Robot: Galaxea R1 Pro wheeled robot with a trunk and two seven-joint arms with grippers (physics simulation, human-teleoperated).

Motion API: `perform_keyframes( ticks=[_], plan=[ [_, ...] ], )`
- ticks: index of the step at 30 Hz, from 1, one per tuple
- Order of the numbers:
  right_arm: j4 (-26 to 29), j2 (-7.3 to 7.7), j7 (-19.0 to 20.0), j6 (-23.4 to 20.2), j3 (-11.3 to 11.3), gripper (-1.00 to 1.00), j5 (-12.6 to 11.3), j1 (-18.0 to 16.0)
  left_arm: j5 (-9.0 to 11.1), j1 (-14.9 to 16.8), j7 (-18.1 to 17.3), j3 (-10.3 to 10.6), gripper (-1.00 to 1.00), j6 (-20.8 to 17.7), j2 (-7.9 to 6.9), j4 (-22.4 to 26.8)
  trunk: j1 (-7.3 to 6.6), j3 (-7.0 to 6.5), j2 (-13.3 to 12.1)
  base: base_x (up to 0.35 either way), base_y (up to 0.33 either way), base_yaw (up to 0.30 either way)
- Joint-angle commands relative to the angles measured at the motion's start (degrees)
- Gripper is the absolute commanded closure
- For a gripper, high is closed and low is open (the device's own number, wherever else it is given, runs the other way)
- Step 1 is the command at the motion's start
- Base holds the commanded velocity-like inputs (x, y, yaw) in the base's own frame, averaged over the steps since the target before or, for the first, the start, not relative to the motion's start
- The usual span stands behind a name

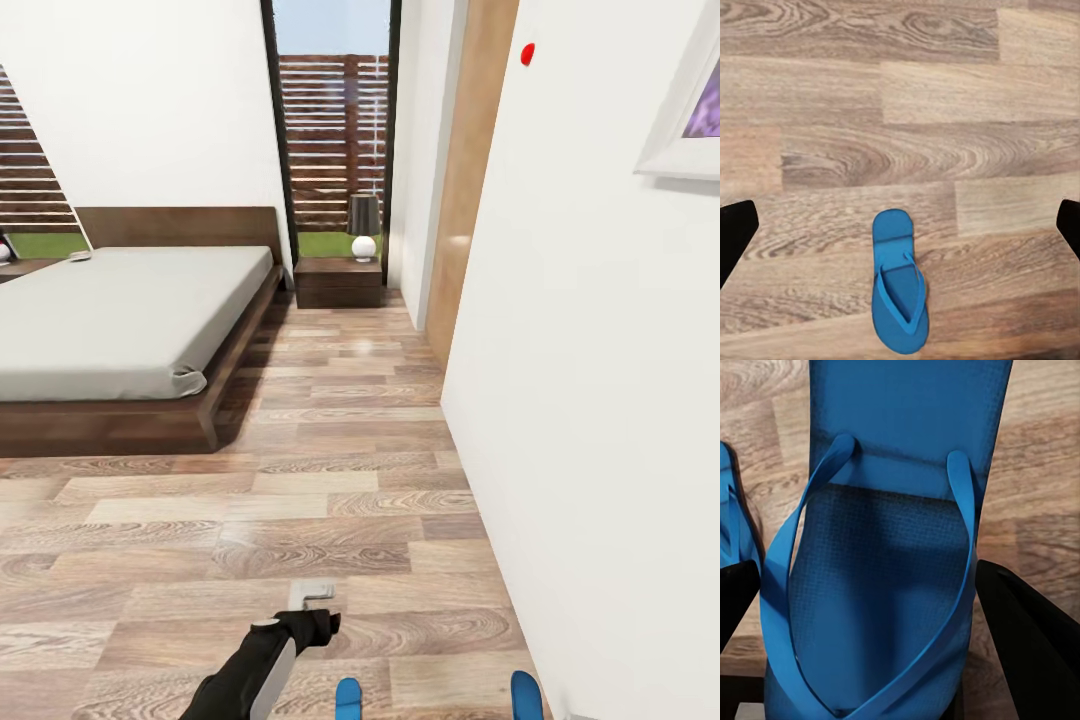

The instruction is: In the bedroom, move the book from the bed onto either nightstand, and place the two sandals side by side next to the bed.

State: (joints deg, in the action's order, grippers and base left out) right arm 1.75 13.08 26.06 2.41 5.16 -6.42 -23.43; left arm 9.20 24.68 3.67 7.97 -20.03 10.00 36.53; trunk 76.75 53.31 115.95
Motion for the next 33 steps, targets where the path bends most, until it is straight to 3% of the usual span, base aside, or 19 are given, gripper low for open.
perform_keyframes(
  ticks=[1,5,10,12,24,28,31,33],
  plan=[
    [-0.08,0.01,0.31,0.03,0.44,1.0,-0.18,-0.04,0.58,0.01,0.1,0.12,-1.0,-0.42,0.0,0.0,-0.01,0.05,0.02,0.0,0.0,0.0],
    [-0.08,0.01,0.31,0.0,0.44,1.0,-0.17,-0.04,0.62,0.08,-1.62,0.12,-1.0,-1.74,0.0,-0.06,-0.01,0.05,0.02,0.0,0.0,0.0],
    [-0.08,0.01,0.31,0.03,0.44,1.0,-0.17,-0.04,0.61,0.83,-2.69,0.06,-1.0,-10.55,0.0,0.4,-0.01,0.05,0.02,0.0,0.0,0.0],
    [-0.08,0.01,0.31,0.01,0.44,1.0,-0.17,-0.04,0.58,0.95,-2.76,0.05,-1.0,-12.01,-0.01,0.65,-0.01,0.05,0.02,0.0,0.0,0.0],
    [2.73,-0.42,0.32,-0.45,0.2,1.0,0.05,-0.11,0.56,1.07,-2.96,-0.06,-1.0,-13.53,-0.15,1.85,-0.01,0.05,0.02,0.0,0.0,0.0],
    [13.93,-1.63,0.38,-3.13,0.2,1.0,0.02,-0.27,0.56,1.07,-2.87,-0.06,-1.0,-13.54,-0.15,1.93,-0.01,0.05,0.02,0.0,0.0,0.0],
    [24.84,-3.99,0.27,-11.51,0.21,1.0,0.0,-0.39,0.56,1.07,-2.76,-0.06,-1.0,-13.59,-0.15,1.97,-0.01,0.05,0.02,0.0,0.0,0.0],
    [29.03,-5.67,-0.48,-15.57,0.25,1.0,0.0,-0.43,0.57,1.07,-2.74,-0.06,-1.0,-13.61,-0.15,2.01,-0.01,0.05,0.02,0.0,0.0,0.0]
  ],
)
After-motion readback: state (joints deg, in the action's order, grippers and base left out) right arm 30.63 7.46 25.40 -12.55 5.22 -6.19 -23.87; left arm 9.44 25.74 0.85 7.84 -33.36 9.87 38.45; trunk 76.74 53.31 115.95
